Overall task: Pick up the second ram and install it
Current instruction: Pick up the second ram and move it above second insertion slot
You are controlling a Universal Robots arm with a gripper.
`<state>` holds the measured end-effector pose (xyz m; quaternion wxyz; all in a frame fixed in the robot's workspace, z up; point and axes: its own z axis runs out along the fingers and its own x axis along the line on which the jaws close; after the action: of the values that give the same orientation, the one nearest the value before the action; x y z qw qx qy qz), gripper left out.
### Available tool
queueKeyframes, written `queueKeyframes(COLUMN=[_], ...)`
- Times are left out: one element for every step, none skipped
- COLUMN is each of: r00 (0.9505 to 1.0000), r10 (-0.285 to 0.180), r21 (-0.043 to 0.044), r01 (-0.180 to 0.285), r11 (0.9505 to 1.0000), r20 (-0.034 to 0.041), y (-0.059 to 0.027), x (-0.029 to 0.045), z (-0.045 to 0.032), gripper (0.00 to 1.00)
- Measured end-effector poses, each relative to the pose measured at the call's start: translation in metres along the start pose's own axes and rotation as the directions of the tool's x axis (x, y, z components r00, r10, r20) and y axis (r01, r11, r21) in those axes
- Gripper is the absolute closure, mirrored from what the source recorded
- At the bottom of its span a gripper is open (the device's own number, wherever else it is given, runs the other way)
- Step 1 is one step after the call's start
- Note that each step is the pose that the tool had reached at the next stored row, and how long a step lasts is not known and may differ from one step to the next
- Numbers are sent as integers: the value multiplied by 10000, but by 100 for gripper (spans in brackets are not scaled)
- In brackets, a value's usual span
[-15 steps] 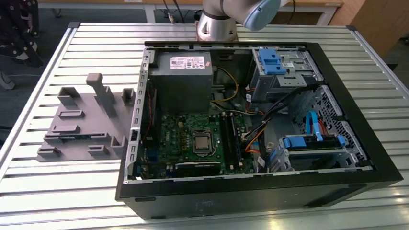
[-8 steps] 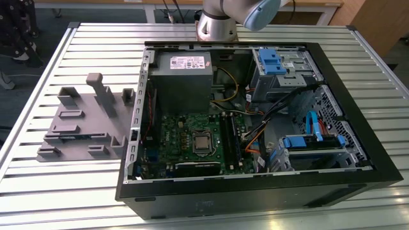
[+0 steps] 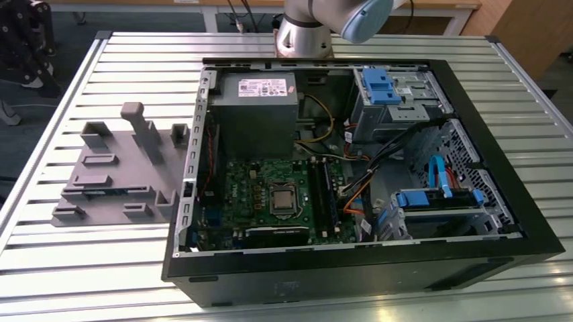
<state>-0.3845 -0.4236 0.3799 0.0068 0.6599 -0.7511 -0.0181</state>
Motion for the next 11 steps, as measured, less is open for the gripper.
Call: queueKeyframes(r00=[10000, 10000, 10000, 10000, 10000, 10000, 10000, 10000, 10000, 9999, 9999], r10=[0, 0, 0, -3, -15, -30, -45, -66, -89, -107, -118], r21=[0, 1, 2, 1, 0, 0, 0, -1, -1, -1, 3], r01=[0, 0, 0, 3, 15, 30, 45, 66, 89, 107, 118], r11=[10000, 10000, 10000, 10000, 10000, 10000, 10000, 10000, 10000, 9999, 9999], r20=[1, 1, 2, 1, 0, 0, -1, -2, -2, -4, -3], y=[0, 0, 0, 0, 0, -1, -1, -2, -2, -1, 1], x=[0, 0, 0, 0, 0, 0, 1, 1, 1, 2, 4], z=[1, 4, 8, 12, 18, 26, 36, 50, 68, 82, 96], gripper=[89, 89, 89, 89, 89, 89, 89, 89, 89, 89, 89])
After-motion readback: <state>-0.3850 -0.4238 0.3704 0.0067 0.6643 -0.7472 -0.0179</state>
